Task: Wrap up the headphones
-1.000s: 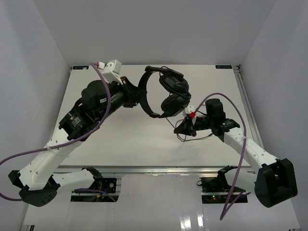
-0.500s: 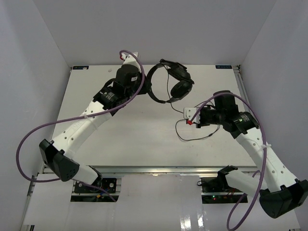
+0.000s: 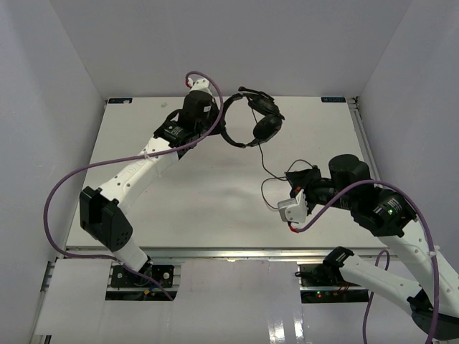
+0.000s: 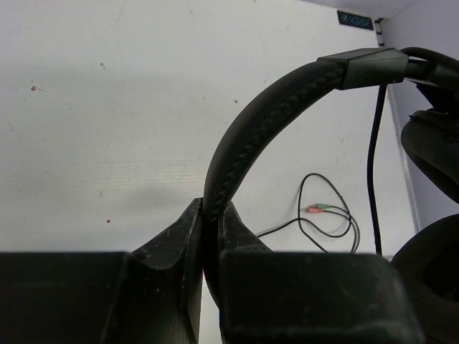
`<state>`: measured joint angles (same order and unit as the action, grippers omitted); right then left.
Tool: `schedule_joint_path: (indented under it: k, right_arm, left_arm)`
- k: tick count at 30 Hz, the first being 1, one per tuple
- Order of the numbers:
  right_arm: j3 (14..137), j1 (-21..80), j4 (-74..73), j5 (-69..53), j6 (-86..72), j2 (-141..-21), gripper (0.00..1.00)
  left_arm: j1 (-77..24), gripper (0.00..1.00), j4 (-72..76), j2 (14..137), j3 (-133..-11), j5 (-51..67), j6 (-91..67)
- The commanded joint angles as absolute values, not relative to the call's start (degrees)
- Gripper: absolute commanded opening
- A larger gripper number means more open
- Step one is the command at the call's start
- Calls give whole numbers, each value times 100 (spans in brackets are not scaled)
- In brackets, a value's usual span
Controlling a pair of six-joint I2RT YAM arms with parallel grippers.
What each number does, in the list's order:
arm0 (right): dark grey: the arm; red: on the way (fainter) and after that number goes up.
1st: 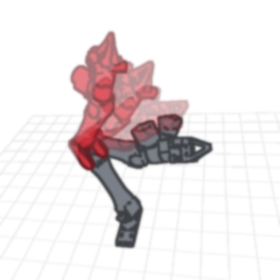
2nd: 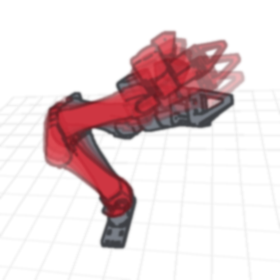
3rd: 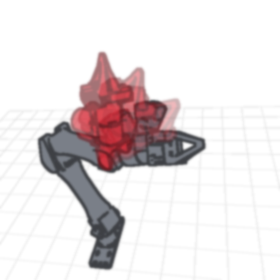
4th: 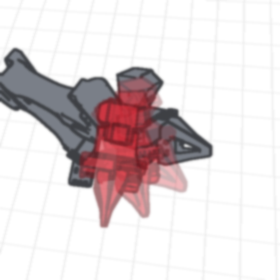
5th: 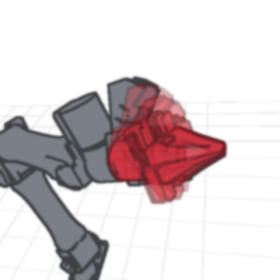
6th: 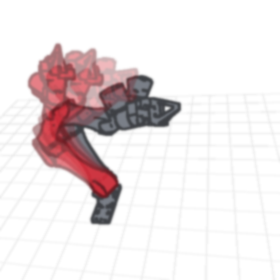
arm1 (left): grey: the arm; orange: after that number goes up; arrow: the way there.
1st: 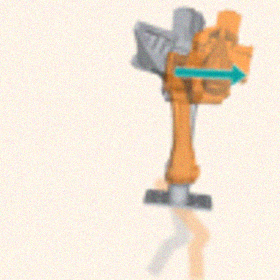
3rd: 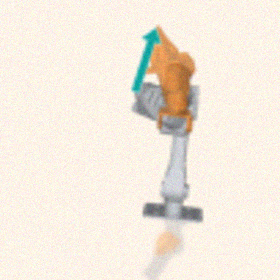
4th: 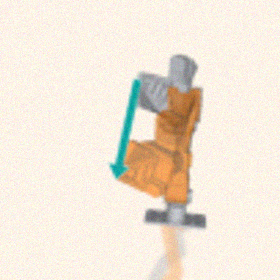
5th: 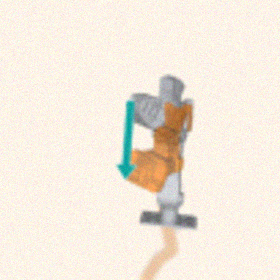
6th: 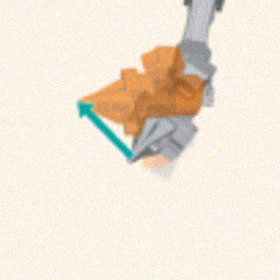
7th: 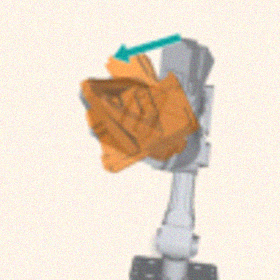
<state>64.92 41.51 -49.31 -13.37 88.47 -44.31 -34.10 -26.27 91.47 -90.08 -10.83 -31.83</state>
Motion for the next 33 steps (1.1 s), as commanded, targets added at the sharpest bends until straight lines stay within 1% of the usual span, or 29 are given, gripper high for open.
schedule_joint_path:
  k: [1,6,8,13,16,22,28,33]
  right_arm:
    - [6886,4368,-4087,-671,9057,-4853,8]
    - [6695,4583,-3278,50,9090,-5161,8]
    - [6429,4648,-2656,477,9148,-5168,8]
    - [5948,4658,-1579,958,9141,-5326,8]
    - [5963,4636,-1424,916,8954,-5451,8]
    - [5964,4553,-1825,369,8459,-5564,9]
    - [5661,4553,-1715,141,8271,-5449,9]
    - [5796,4553,-1519,21,8098,-5473,9]
  left_arm:
    - [-3437,0,-2358,9244,-9020,-921,-2919]
    - [-3495,0,-2369,9197,-8445,-702,-2297]
    - [-3528,0,-2349,9054,-8190,-586,-2100]
    - [-3623,0,-2171,8553,-7375,-201,-1531]
    - [-3810,0,-2094,8271,-6936,-59,-1139]
    - [-4056,0,-2065,7845,-6457,472,-666]
    - [-4271,0,-2083,7804,-6215,843,-519]
    - [-4429,0,-2103,8005,-6201,1041,-489]
